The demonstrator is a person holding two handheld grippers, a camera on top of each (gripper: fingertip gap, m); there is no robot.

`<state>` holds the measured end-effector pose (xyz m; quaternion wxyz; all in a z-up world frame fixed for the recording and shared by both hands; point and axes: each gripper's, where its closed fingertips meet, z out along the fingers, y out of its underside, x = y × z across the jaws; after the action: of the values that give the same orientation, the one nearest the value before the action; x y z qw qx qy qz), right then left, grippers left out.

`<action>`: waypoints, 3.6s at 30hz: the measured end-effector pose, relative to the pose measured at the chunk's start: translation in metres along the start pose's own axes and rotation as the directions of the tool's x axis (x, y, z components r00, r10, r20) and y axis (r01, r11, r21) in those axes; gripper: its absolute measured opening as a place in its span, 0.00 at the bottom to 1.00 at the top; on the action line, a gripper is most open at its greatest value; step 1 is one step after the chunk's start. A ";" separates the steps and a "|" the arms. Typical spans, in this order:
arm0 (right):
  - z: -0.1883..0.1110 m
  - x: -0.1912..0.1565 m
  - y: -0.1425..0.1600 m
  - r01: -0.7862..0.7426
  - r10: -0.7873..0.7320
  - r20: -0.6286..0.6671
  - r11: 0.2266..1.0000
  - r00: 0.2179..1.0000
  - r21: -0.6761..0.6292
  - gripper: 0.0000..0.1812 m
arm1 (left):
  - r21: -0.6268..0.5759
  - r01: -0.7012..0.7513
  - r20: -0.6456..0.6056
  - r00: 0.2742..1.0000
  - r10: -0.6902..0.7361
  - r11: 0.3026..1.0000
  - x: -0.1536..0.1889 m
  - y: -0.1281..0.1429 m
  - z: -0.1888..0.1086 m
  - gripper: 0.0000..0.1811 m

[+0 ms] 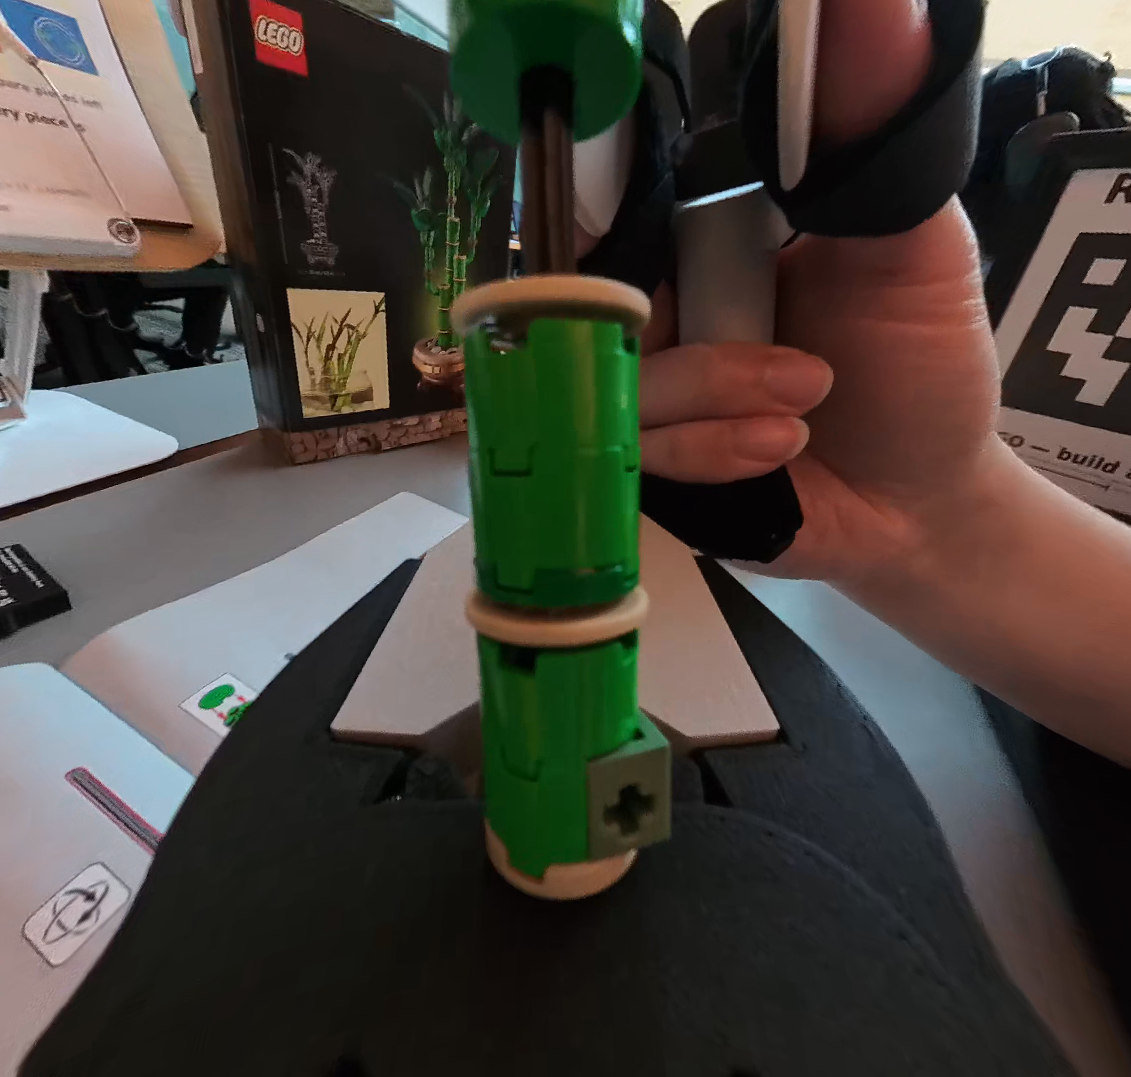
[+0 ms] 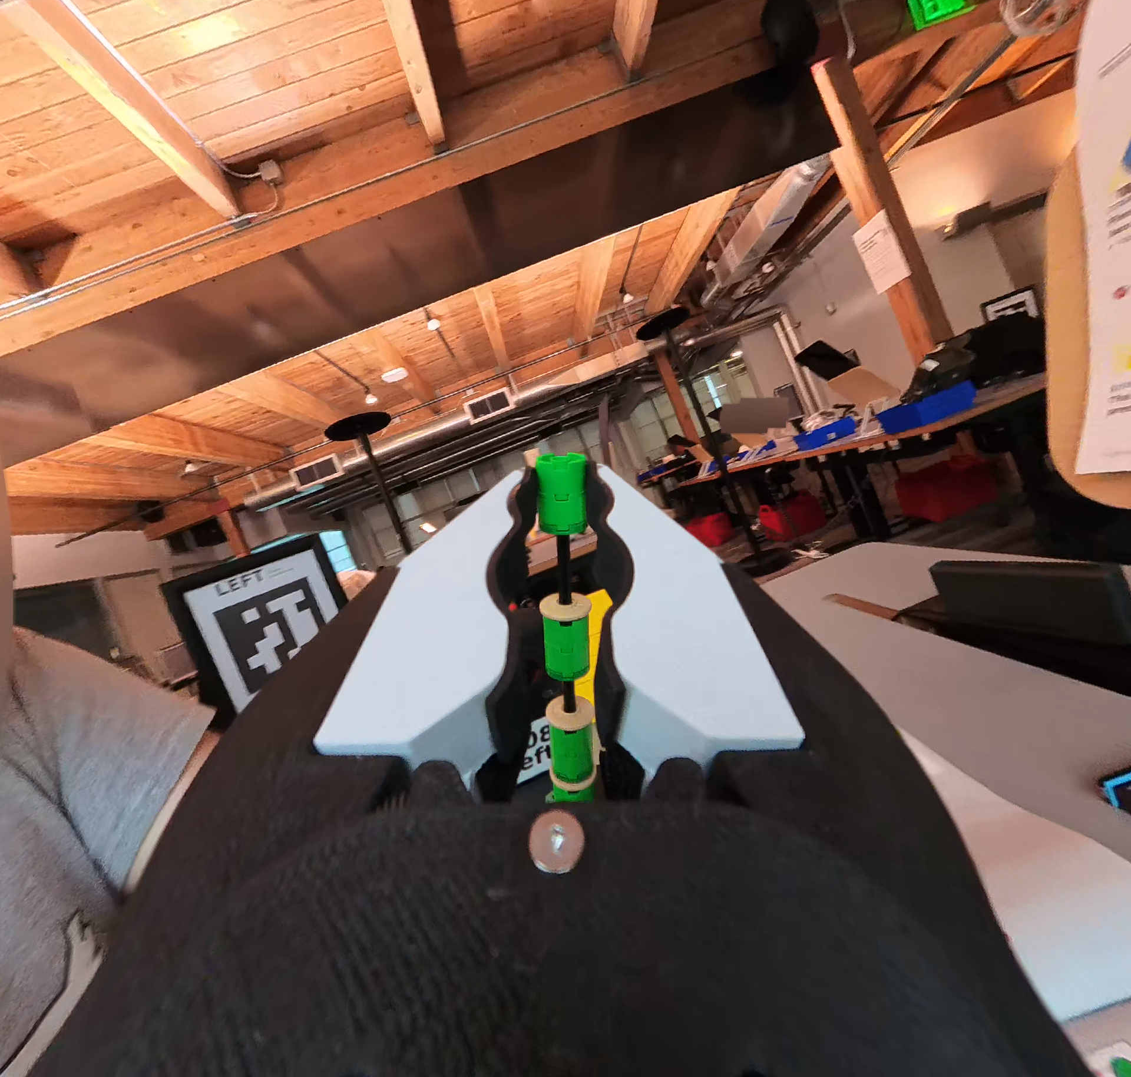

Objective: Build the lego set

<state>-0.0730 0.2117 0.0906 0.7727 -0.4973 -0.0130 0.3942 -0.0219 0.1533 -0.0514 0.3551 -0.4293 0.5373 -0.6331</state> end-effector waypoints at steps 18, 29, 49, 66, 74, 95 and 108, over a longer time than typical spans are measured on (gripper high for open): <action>0.003 -0.009 0.012 -0.005 0.008 0.100 0.999 0.995 -0.039 0.08 | -0.010 -0.027 0.025 0.999 0.027 1.000 -0.002 0.008 -0.001 0.00; 0.001 -0.006 0.012 0.002 0.005 0.098 0.998 0.995 -0.070 0.08 | -0.029 -0.027 0.010 1.000 0.027 0.999 0.000 0.011 0.001 0.00; 0.003 -0.022 0.017 0.148 -0.125 0.093 0.939 0.988 -0.310 0.08 | -0.112 -0.061 -0.049 0.997 0.056 0.992 0.012 0.022 0.007 0.00; -0.003 -0.029 0.015 0.213 -0.173 0.141 0.911 0.975 -0.353 0.08 | -0.163 -0.077 -0.172 0.984 0.049 0.984 0.030 0.030 0.009 0.00; -0.005 -0.025 0.016 0.209 -0.176 0.120 0.899 0.977 -0.385 0.08 | -0.177 -0.073 -0.170 0.984 0.043 0.982 0.029 0.032 0.010 0.00; -0.007 -0.031 0.020 0.240 -0.199 0.135 0.859 0.970 -0.452 0.08 | -0.191 -0.078 -0.193 0.980 0.040 0.979 0.032 0.035 0.011 0.00; -0.008 -0.034 0.022 0.245 -0.198 0.148 0.850 0.969 -0.466 0.09 | -0.190 -0.076 -0.190 0.981 0.040 0.979 0.032 0.035 0.011 0.00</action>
<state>-0.1067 0.1891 0.0820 0.6637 -0.6496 -0.2041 0.3097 -0.0244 0.1140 -0.0801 0.2778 -0.3857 0.6403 -0.6033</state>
